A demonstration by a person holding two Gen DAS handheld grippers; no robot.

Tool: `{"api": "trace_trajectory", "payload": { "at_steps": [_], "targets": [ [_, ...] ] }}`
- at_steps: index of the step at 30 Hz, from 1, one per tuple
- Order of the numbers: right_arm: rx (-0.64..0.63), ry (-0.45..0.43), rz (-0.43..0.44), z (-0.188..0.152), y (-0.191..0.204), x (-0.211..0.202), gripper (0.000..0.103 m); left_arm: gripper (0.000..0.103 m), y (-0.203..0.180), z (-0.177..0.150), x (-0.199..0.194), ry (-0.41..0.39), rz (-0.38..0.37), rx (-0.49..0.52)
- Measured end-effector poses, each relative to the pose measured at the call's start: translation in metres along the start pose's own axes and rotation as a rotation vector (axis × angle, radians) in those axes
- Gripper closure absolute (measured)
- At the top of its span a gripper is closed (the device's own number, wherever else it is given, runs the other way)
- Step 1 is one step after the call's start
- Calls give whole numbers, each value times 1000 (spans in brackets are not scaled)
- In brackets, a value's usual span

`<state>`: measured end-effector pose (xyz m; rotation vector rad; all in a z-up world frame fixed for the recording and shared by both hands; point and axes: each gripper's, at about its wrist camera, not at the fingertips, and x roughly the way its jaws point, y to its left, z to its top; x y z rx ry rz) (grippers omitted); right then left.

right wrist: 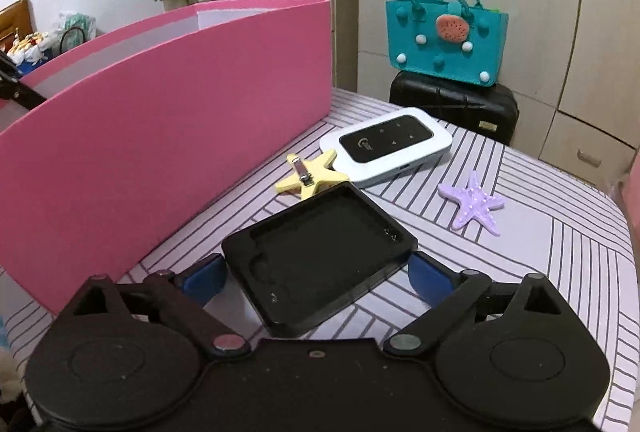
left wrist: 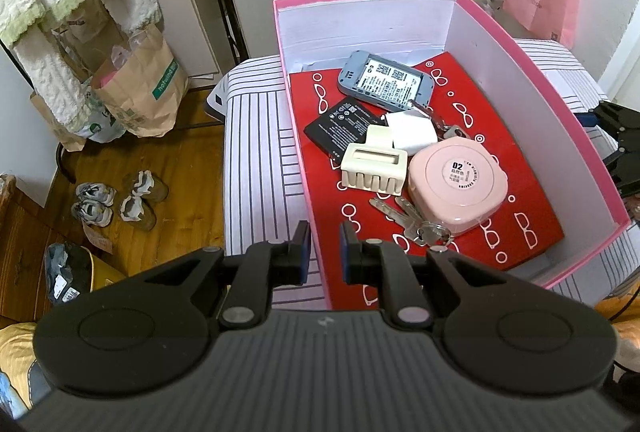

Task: Organize rigid objects
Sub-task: 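Move the right gripper to the black square case and grasp it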

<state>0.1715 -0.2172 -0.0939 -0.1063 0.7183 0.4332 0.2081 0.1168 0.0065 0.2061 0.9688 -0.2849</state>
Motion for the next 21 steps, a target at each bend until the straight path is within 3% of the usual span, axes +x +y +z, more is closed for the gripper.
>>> {"api": "trace_trajectory", "payload": {
  "at_steps": [17,20,21],
  "targets": [
    [77,-27,-88,12,10,21,0,90,-1,0,1,-3,-7,-3],
    [98,-42,-98,13,9,17,19,90,0,-1,1,-3,-12,-4],
    [95,-32,-99,14,9,14,30,90,0,-1,1,-2,-13,-2]
  ]
}}
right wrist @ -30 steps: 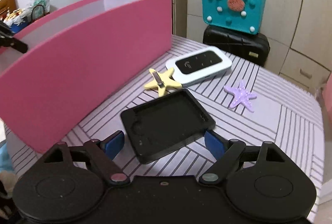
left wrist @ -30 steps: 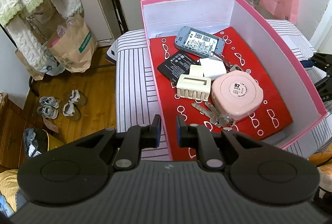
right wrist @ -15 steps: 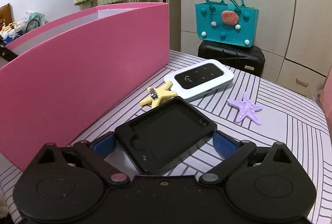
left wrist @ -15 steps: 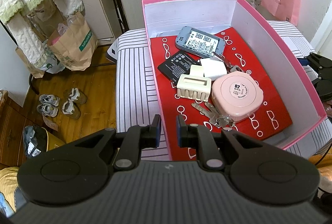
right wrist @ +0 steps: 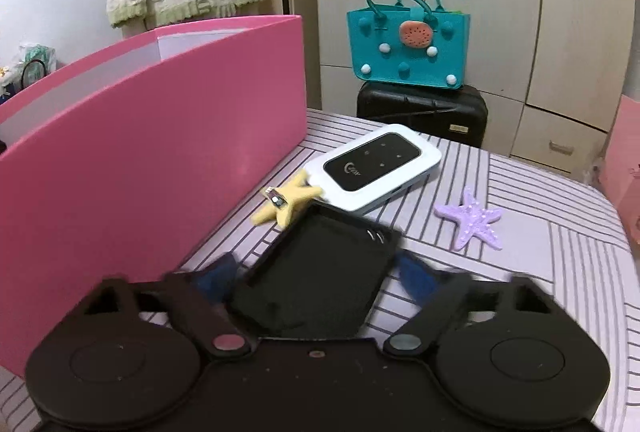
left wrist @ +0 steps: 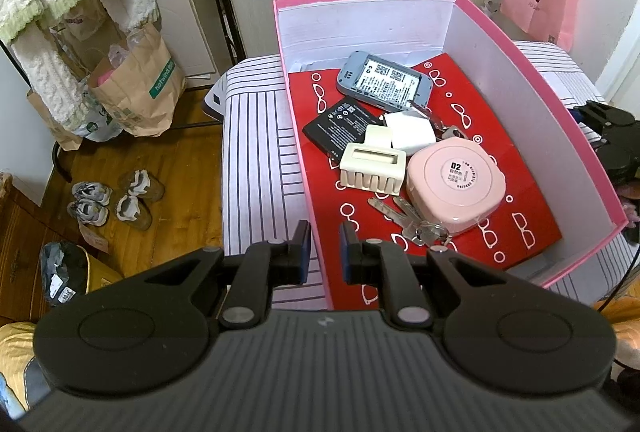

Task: Organize rigid objects
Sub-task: 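Move the right gripper to the black square case and grasp it, then carry the black square case into the pink box and release it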

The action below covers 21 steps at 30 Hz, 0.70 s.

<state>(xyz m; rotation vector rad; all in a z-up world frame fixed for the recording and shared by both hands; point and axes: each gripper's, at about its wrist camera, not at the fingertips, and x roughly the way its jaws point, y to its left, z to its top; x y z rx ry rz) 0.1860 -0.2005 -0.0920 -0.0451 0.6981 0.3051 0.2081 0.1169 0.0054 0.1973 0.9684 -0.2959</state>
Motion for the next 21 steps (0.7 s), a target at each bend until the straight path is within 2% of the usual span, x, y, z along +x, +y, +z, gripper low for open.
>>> {"api": "trace_trajectory", "payload": {
  "at_steps": [1,10,17,21],
  "targets": [
    [-2,11,4,2,0,-2,37,90,0,0,0,0,0,2],
    [26,63,-20,3,-5,-20,37,90,2,-2,0,-7,-13,1],
    [-2,-15,-39,21,-1,-60,37,91,7,-2,0,-12,-21,-33],
    [3,-71,-29,38,4,-87,37,93,5,-4,-1,-22,-13,-9]
  ]
}}
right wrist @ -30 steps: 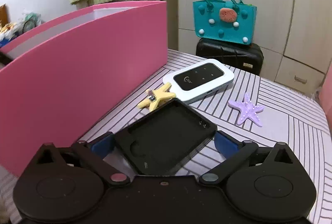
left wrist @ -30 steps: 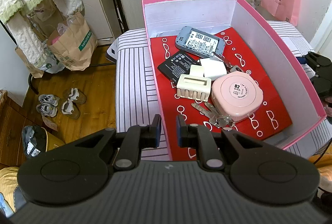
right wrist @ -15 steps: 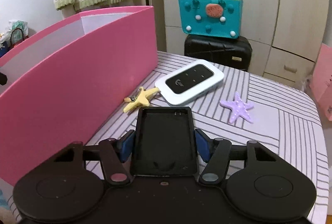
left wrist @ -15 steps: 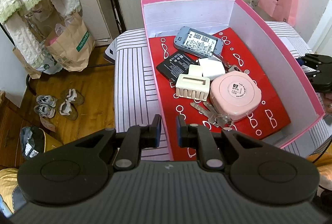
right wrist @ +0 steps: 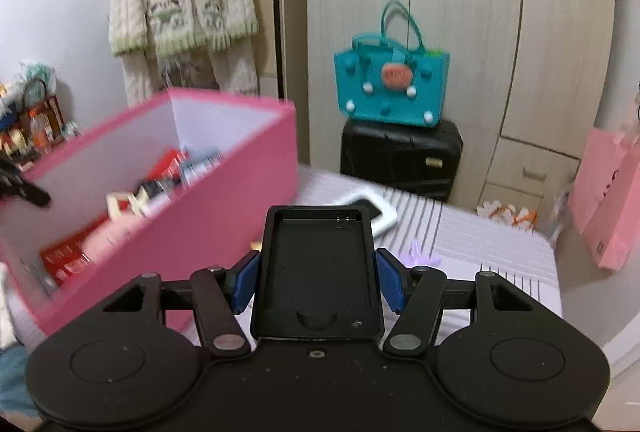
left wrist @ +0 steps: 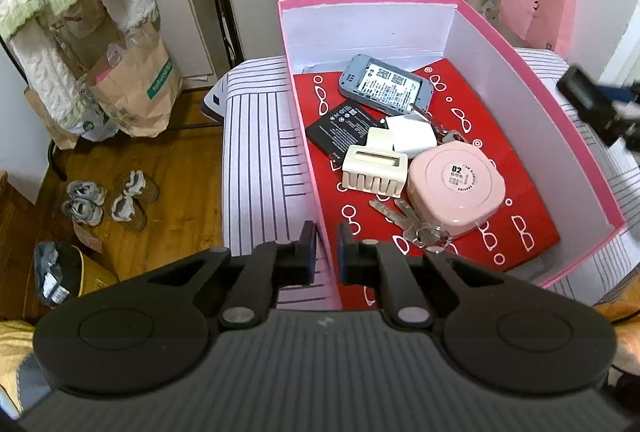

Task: Organize rigid objects
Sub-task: 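Carry the black square case into the pink box and release it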

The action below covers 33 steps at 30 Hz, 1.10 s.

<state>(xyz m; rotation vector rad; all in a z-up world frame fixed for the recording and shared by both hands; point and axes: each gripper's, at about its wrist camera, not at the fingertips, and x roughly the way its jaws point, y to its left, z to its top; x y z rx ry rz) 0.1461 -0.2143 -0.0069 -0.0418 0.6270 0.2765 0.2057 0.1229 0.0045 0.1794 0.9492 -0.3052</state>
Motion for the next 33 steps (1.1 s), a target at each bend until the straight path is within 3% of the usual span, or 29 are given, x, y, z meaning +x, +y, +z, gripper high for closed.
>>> {"api": "trace_trajectory", "payload": {
  "at_steps": [3,6,11,14,22,29,33],
  "targets": [
    [16,-30,79,20,11,-14,37,93,-1,0,0,-5,2,-1],
    [-47,-59,148,42,30,-20,37,93,3,2,0,1,-7,-9],
    [-144,-4,251,78,61,0,37,93,1,3,0,9,-5,13],
    [-239,118,229,92,83,35,37,93,1,3,-2,10,-8,19],
    [-455,283,116,103,119,124,37,93,3,2,-1,4,-15,15],
    [-461,361,88,94,125,151,37,93,6,3,-2,6,-25,11],
    [-375,352,108,97,115,148,28,93,4,2,-2,3,-21,22]
  ]
}}
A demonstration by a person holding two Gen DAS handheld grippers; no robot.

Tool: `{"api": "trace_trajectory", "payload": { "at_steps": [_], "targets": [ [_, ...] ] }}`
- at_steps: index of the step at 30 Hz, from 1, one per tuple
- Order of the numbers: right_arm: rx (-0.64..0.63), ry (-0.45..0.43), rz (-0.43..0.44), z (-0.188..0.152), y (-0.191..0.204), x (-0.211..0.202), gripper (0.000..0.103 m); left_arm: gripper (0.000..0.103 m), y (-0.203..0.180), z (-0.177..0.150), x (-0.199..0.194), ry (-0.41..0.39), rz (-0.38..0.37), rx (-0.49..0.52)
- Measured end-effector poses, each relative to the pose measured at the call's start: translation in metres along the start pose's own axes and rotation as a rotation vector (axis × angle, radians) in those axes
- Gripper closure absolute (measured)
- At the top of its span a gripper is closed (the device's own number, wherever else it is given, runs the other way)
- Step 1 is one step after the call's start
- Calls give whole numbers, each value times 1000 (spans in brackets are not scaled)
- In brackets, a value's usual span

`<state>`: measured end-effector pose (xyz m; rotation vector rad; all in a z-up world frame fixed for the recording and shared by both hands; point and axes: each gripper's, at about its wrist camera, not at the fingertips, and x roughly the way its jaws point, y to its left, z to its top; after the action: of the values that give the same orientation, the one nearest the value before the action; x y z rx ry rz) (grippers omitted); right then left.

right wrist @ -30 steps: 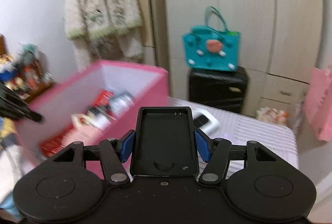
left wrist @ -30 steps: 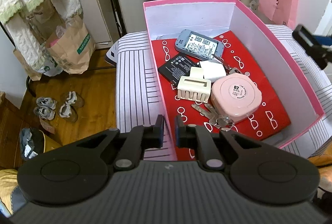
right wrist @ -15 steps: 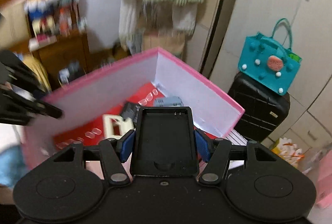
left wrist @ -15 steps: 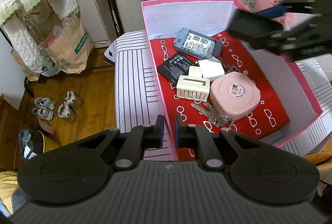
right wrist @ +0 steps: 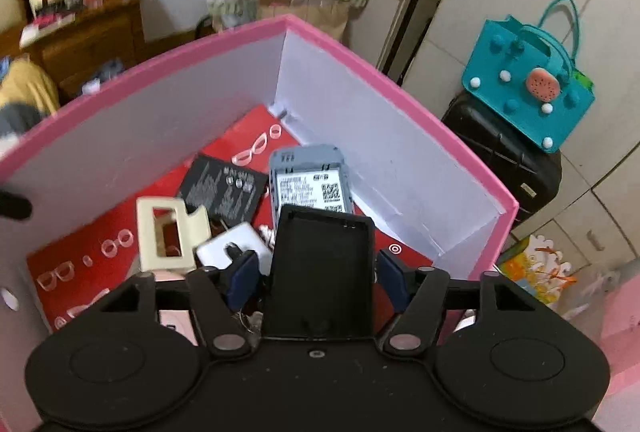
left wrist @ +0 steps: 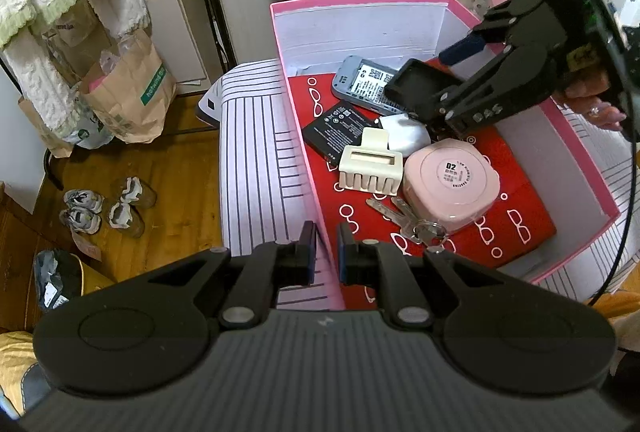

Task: Organize rigid objects
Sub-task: 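Carry the black square case into the pink box and release it, then grasp the white wifi router with the right gripper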

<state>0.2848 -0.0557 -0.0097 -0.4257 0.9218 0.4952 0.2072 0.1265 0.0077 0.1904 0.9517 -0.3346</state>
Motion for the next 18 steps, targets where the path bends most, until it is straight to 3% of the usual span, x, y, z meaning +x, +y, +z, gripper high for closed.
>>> {"api": "trace_trajectory", "payload": {
  "at_steps": [5,9,18],
  "targets": [
    [122,-158,81,-12,-21,-48,24,93,-1,1,0,5,7,1],
    [180,-287,88,-41,-36,-93,24,92,-4,2,1,16,11,2],
    [284,-399,13,-117,-73,-132,24,91,-11,4,2,33,44,4]
  ]
}}
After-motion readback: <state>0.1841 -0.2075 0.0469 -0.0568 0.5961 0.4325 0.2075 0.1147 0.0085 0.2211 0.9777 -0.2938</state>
